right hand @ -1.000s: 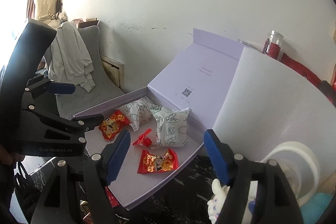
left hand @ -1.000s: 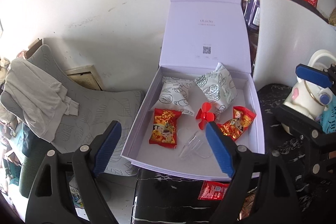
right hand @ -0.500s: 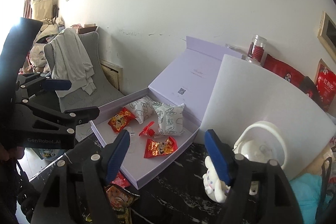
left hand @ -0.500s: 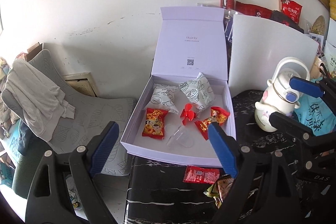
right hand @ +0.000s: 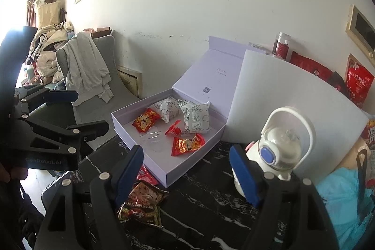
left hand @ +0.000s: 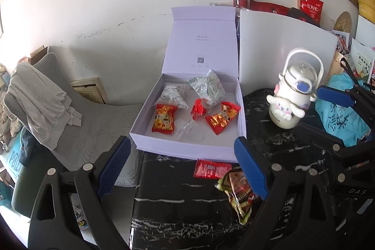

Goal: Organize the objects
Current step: 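Withdraw both tools from the box back toward the remaining packets, then reach the flat red sauce packet with the left tool while the right tool reaches the brown cereal packet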

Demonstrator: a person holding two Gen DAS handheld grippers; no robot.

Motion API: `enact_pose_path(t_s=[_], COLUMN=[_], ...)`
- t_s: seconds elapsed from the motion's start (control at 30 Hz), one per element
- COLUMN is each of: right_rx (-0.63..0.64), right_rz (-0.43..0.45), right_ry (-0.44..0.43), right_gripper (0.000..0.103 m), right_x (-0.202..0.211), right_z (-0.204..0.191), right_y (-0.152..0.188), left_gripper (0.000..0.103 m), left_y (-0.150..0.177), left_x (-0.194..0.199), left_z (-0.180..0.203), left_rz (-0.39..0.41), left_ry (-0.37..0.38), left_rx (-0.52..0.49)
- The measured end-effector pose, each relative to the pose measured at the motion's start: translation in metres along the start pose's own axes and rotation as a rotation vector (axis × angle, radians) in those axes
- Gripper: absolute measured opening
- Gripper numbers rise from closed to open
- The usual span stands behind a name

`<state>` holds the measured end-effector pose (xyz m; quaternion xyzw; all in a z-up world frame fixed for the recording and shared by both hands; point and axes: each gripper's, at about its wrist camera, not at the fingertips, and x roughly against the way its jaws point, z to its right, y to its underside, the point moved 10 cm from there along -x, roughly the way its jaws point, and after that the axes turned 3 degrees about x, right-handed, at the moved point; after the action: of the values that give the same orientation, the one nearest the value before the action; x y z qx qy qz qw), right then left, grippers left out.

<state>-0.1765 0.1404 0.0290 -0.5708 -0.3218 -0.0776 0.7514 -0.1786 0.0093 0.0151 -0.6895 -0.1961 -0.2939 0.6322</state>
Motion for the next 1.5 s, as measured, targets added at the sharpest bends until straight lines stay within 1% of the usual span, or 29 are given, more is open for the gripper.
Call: enact_pose_path(t_s=[0.33, 0.6, 0.8, 1.27, 1.5], right_rx=[-0.028, -0.047, -0.063, -0.063, -0.069], right_rz=[-0.044, -0.108, -0.155, -0.246, -0.288], right_ry=[-0.032, -0.076, -0.111, -0.185, -0.201], right_gripper=[0.078, 0.078, 0.078, 0.078, 0.078], right_x=[0.006, -0.005, -0.019, -0.057, -0.079], right_z=[-0.016, -0.032, -0.039, -0.059, -0.064], right_y=[0.036, 0.073, 0.094, 0.114, 0.118], left_gripper=[0.090, 0.090, 0.090, 0.090, 0.090], left_y=[0.039, 0.072, 0.092, 0.120, 0.124], left_x=[0.006, -0.008, -0.021, -0.061, -0.080], left_z=[0.001, 0.004, 0.007, 0.000, -0.008], left_rz=[-0.032, -0.088, -0.119, -0.214, -0.246], left_ry=[-0.012, 0.008, 0.027, 0.059, 0.045], left_rx=[0.013, 0.026, 0.020, 0.041, 0.054])
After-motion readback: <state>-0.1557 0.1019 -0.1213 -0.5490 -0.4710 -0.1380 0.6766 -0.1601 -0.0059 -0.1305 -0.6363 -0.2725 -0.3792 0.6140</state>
